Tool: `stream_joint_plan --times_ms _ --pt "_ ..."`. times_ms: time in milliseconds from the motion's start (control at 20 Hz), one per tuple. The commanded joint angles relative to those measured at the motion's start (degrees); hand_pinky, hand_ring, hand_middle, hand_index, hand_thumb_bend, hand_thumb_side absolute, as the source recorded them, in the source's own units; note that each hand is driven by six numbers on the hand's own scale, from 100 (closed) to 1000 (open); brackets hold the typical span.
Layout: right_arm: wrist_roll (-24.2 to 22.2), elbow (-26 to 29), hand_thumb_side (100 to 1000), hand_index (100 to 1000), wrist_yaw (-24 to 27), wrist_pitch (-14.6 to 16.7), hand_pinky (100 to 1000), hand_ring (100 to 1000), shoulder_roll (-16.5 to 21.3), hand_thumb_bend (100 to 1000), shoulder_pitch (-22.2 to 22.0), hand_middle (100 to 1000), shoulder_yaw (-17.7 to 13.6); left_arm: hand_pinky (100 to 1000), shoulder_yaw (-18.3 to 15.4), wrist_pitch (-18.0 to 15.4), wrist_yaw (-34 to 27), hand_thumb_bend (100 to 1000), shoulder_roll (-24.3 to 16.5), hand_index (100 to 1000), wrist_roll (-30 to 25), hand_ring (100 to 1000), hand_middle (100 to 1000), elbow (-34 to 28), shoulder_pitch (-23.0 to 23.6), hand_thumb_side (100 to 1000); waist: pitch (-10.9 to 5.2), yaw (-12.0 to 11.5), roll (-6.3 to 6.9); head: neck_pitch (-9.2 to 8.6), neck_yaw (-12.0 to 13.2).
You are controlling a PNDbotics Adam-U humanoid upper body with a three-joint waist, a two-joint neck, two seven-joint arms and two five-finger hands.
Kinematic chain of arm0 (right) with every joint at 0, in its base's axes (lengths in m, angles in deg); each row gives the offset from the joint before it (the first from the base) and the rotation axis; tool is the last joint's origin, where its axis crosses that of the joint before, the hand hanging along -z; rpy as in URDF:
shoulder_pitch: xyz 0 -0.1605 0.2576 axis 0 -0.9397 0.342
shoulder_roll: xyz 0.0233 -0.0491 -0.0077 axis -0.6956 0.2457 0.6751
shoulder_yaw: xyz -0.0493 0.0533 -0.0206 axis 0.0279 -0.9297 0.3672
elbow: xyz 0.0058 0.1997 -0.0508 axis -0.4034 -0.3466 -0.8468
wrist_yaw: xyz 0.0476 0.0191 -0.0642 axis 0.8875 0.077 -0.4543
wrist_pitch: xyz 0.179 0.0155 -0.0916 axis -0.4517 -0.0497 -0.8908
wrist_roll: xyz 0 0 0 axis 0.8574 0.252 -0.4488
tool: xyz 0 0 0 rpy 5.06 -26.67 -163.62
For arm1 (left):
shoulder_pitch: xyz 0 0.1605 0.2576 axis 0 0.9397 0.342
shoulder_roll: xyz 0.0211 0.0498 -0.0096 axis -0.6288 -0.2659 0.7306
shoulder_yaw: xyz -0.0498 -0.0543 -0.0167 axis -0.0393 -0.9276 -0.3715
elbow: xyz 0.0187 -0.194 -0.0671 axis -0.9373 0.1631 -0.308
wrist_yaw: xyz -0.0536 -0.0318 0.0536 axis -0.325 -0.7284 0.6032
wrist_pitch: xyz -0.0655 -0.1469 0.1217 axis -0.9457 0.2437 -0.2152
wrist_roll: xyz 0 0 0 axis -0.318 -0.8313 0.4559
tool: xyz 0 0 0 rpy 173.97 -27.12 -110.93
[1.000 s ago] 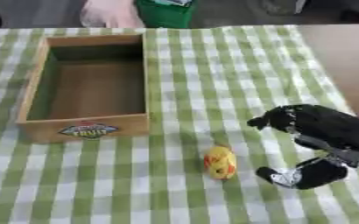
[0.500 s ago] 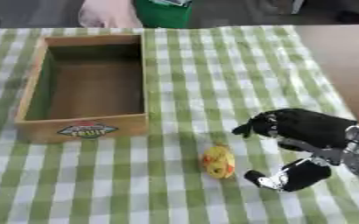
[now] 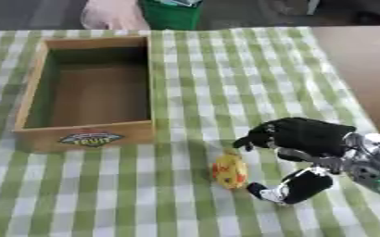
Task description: Pick up objects on the table and place them in the box.
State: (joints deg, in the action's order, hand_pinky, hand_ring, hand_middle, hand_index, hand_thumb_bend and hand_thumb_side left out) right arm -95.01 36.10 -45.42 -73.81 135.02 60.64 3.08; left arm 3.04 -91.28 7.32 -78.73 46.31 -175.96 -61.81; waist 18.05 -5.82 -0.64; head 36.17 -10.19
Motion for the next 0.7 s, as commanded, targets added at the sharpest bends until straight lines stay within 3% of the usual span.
stream_joint_plan --times_ms 50,450,700 --pt "-1.54 0.83 648 927 -0.97 -0.52 731 805 0.45 282 1.41 682 0.79 448 -0.03 -0.05 -0.12 100 -1.16 692 -0.27 430 500 -0.97 -0.49 701 -0.87 -0.15 -0.10 -0.33 -0.26" --pt "-4.37 0.83 638 925 -2.48 -2.73 726 801 -1.43 281 3.63 666 3.02 448 -0.05 -0.01 -0.25 100 -0.87 691 -0.44 430 500 -0.97 -0.43 701 -0.59 -0.56 -0.25 -0.29 -0.66" --pt "-3.70 0.83 642 921 -4.54 -4.86 726 802 -2.07 275 3.87 662 2.92 449 -0.10 -0.01 -0.30 100 -0.64 691 -0.50 430 501 -0.97 -0.42 702 -0.25 -0.78 -0.30 -0.38 -0.67"
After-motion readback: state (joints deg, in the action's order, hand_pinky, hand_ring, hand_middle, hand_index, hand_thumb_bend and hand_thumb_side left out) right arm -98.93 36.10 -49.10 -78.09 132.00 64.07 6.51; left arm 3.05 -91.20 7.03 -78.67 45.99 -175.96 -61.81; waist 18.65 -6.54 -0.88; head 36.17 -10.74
